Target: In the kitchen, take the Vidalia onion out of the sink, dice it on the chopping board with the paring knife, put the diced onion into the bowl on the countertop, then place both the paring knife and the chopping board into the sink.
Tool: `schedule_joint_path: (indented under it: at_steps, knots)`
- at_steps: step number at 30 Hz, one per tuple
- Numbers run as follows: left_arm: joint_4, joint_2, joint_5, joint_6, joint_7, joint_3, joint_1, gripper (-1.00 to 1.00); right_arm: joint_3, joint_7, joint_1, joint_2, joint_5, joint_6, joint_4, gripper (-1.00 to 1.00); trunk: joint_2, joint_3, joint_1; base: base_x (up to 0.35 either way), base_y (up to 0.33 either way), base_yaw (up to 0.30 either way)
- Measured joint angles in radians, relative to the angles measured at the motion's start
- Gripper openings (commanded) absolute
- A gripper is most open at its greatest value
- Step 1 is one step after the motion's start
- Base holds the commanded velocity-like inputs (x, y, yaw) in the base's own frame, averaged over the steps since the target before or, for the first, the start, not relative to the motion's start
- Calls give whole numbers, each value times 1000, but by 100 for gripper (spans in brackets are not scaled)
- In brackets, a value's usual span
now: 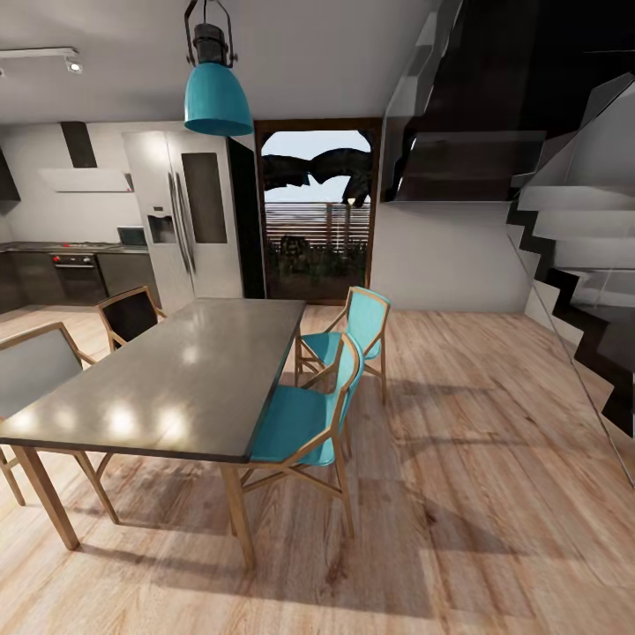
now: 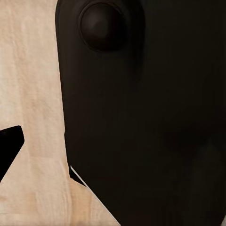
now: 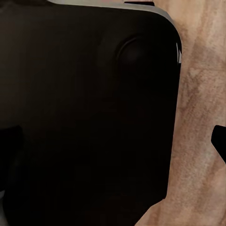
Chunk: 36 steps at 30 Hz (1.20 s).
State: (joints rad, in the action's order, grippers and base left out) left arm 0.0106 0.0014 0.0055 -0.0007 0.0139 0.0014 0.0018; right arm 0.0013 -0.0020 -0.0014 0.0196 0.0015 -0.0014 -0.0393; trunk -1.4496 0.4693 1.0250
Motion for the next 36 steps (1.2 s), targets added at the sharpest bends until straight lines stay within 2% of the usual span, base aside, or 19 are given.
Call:
schedule_joint_path:
  at_steps: [11, 30, 36]
  knots:
    - [0, 0, 0, 0, 0, 0, 0, 100, -1, -1, 0, 4, 0, -32, -1, 100, 0, 0, 0, 0, 0, 0]
    - [0, 0, 0, 1, 0, 0, 0, 100, -1, -1, 0, -1, 0, -39, -1, 100, 0, 0, 0, 0, 0, 0]
    - [-2, -2, 0, 0, 3, 2, 0, 100, -1, -1, 0, 0, 0, -73, -1, 100, 0, 0, 0, 0, 0, 0]
